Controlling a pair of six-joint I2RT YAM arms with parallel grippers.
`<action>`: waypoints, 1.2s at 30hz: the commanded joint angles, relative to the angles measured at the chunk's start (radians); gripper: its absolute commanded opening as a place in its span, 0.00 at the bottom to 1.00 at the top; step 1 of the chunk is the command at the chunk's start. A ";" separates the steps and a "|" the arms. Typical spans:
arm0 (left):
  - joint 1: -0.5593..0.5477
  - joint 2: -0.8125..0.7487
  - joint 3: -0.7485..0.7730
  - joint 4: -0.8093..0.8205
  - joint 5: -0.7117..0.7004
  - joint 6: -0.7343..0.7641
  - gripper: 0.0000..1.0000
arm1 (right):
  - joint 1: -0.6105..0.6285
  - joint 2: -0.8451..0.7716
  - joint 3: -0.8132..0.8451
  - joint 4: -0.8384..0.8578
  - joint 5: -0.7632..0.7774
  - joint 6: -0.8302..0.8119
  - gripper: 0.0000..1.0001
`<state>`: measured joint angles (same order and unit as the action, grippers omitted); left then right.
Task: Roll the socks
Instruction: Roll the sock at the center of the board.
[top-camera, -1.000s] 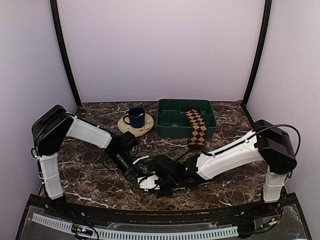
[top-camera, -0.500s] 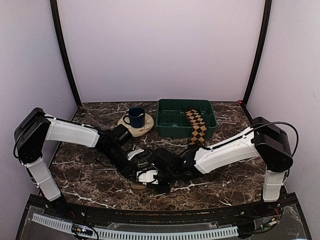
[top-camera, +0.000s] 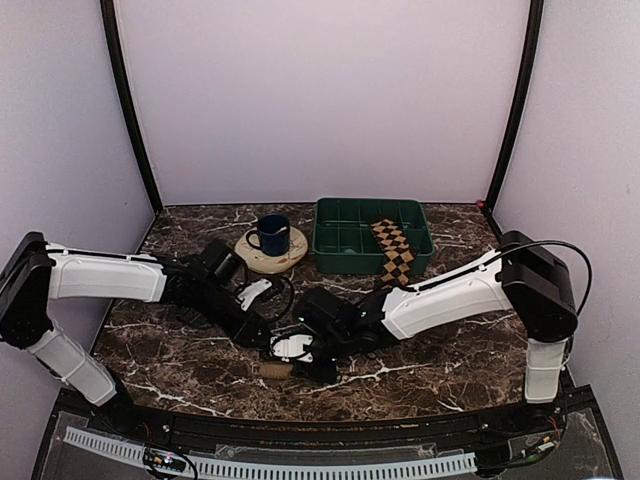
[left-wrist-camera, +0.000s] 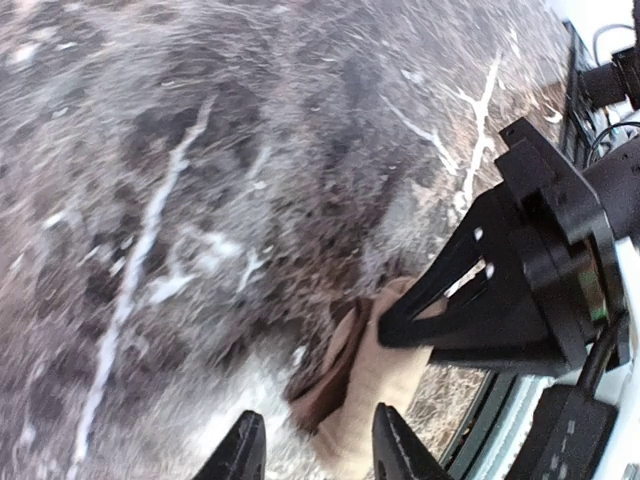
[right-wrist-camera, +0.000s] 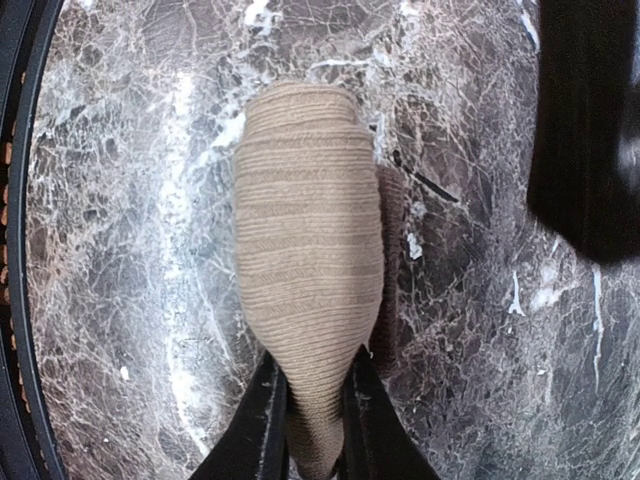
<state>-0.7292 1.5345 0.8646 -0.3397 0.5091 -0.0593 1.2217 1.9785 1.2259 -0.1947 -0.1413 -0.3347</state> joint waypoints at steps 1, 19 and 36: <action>-0.006 -0.119 -0.094 0.116 -0.123 -0.077 0.40 | -0.010 0.064 -0.010 -0.115 -0.067 0.032 0.00; -0.200 -0.233 -0.292 0.348 -0.502 -0.208 0.32 | -0.060 0.089 0.016 -0.160 -0.175 0.037 0.00; -0.316 -0.418 -0.508 0.580 -0.473 -0.227 0.34 | -0.099 0.124 0.071 -0.219 -0.229 0.025 0.00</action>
<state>-1.0054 1.1263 0.3882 0.1806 0.0422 -0.2745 1.1286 2.0338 1.3056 -0.2848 -0.3733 -0.3122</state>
